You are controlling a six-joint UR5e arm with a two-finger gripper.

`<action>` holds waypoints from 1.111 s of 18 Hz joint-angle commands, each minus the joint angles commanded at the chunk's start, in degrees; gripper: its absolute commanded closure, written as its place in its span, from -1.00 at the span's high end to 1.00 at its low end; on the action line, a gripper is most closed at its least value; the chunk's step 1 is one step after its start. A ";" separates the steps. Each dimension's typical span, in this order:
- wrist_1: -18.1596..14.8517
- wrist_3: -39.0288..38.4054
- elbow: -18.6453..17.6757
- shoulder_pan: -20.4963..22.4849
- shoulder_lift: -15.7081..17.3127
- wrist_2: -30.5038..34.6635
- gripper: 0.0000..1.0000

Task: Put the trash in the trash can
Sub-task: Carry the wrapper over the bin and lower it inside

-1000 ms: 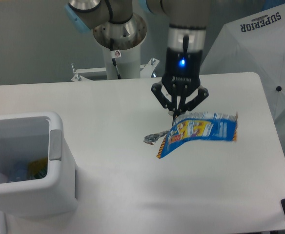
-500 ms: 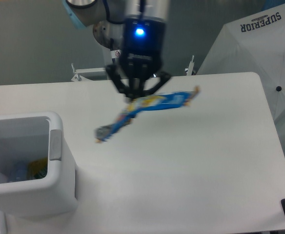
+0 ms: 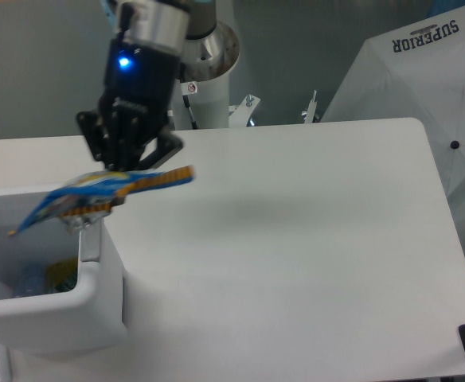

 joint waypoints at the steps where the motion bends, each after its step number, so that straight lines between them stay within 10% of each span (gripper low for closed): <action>1: 0.00 1.58 -0.09 -0.53 -0.44 0.00 -1.00; 20: -0.35 6.96 -3.87 -6.51 -3.17 3.87 -1.00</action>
